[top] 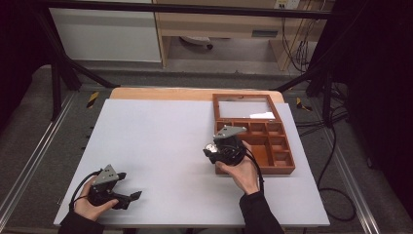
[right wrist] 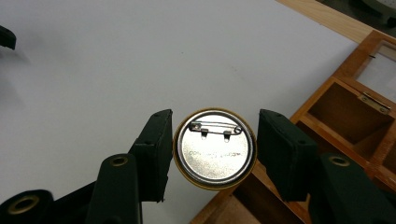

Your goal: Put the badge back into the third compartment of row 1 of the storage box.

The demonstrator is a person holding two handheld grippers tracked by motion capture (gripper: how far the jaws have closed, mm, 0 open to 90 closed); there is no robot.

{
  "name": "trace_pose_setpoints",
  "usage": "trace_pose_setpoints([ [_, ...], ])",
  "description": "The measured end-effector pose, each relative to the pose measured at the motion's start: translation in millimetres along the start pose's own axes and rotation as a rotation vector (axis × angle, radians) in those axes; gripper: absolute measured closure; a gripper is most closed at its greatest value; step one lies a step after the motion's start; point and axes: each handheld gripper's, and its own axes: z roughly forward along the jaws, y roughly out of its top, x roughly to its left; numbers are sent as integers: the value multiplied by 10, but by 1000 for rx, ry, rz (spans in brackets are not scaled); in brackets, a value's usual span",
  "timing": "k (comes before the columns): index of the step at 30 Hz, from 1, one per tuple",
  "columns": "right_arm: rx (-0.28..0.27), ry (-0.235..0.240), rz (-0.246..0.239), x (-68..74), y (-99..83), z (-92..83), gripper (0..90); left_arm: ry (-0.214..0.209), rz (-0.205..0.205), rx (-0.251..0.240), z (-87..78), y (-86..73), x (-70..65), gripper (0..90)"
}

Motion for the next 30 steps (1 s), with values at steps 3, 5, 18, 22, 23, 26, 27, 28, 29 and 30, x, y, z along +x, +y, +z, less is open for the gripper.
trace_pose_setpoints([
  [3, -3, -14, 9, -54, -22, -59, 468, 1, 1, 1, 1, 0, 0, 55],
  [5, -3, -23, 12, -90, -40, -95, 468, 0, 0, 1, 1, 0, 0, 55],
  [18, -5, -88, 57, -364, -194, -334, 468, 1, 1, 4, 8, -3, 2, 54],
  [22, -6, -105, 71, -449, -241, -388, 468, 1, 0, 2, 5, -3, 2, 54],
  [23, -6, -115, 80, -487, -262, -412, 468, 1, 0, 2, 5, -3, 2, 54],
  [26, -4, -126, 90, -525, -280, -437, 468, 2, 1, 3, 6, -3, 2, 54],
  [27, -6, -129, 88, -550, -289, -447, 468, 1, 1, 2, 6, -3, 2, 54],
  [28, -5, -132, 95, -567, -297, -457, 468, 2, 0, 2, 6, -3, 2, 54],
  [29, -6, -138, 99, -584, -304, -466, 468, 1, 1, 3, 7, -3, 3, 54],
  [30, -5, -139, 99, -605, -311, -473, 468, 1, 1, 3, 7, -3, 3, 54],
])
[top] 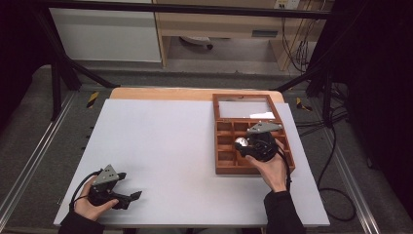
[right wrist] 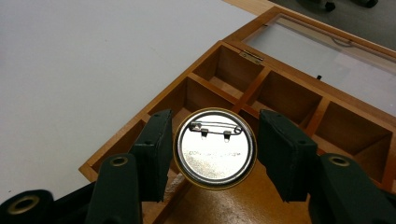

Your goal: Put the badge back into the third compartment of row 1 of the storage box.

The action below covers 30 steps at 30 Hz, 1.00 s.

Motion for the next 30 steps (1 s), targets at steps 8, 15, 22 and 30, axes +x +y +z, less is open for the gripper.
trace_pose_setpoints([
  [8, 4, -26, 24, -118, -26, 12, 468, 1, -1, 0, 0, 0, 1, 55],
  [15, 6, -49, 50, -227, -38, 82, 468, 2, -1, -1, -2, 0, 2, 54],
  [22, 12, -69, 69, -322, -43, 125, 468, 1, 0, 1, 1, -1, 3, 54],
  [30, 10, -97, 93, -447, -20, 181, 468, 1, 0, 1, 2, -1, 2, 55],
])
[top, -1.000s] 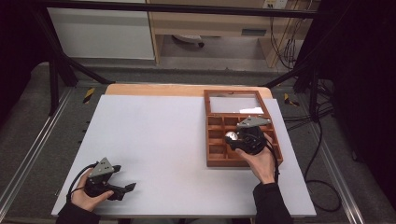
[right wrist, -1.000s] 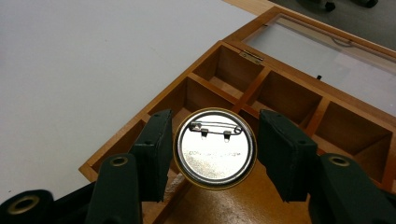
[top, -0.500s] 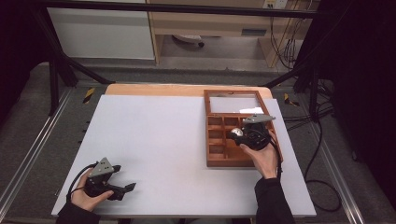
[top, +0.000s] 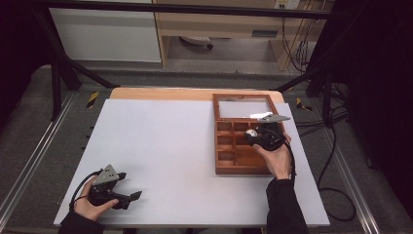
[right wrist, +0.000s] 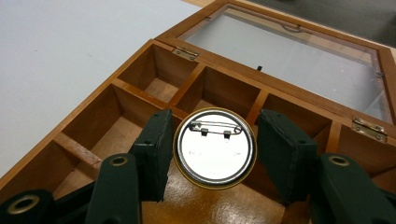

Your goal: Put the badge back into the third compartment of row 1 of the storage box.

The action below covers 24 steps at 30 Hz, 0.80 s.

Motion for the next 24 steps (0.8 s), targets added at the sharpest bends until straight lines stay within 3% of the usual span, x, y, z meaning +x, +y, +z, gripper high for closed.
trace_pose_setpoints([
  [13, 6, -43, 40, -187, 63, 121, 468, 1, -2, -1, 1, 0, 4, 54],
  [24, 23, -78, 47, -302, 89, 244, 468, 0, -2, 3, 7, -4, 6, 54],
])
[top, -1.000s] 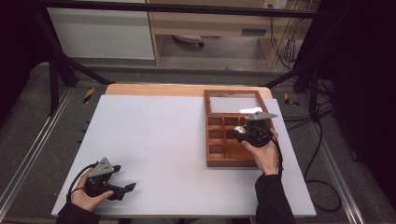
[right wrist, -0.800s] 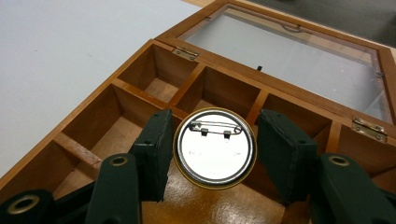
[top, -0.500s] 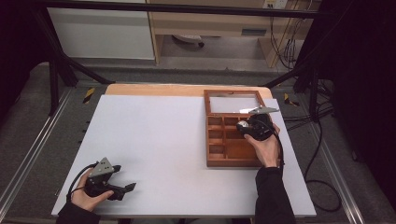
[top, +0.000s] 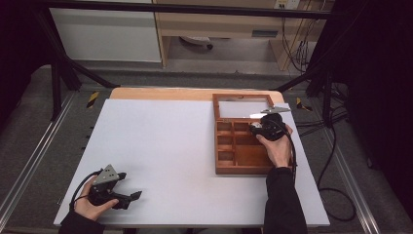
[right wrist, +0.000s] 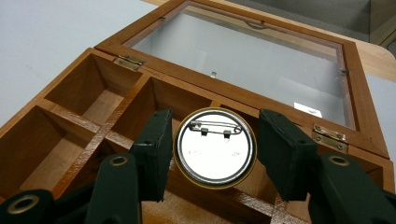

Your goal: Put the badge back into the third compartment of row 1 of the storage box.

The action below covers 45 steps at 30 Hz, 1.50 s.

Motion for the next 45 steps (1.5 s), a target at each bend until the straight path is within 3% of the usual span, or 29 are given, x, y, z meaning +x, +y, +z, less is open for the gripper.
trace_pose_setpoints([
  [18, 31, -24, 28, -148, -29, 207, 468, 0, 0, 1, 1, -4, 7, 54],
  [45, 73, -22, 38, -181, -104, 325, 465, 1, 0, 3, 5, -5, 6, 54],
])
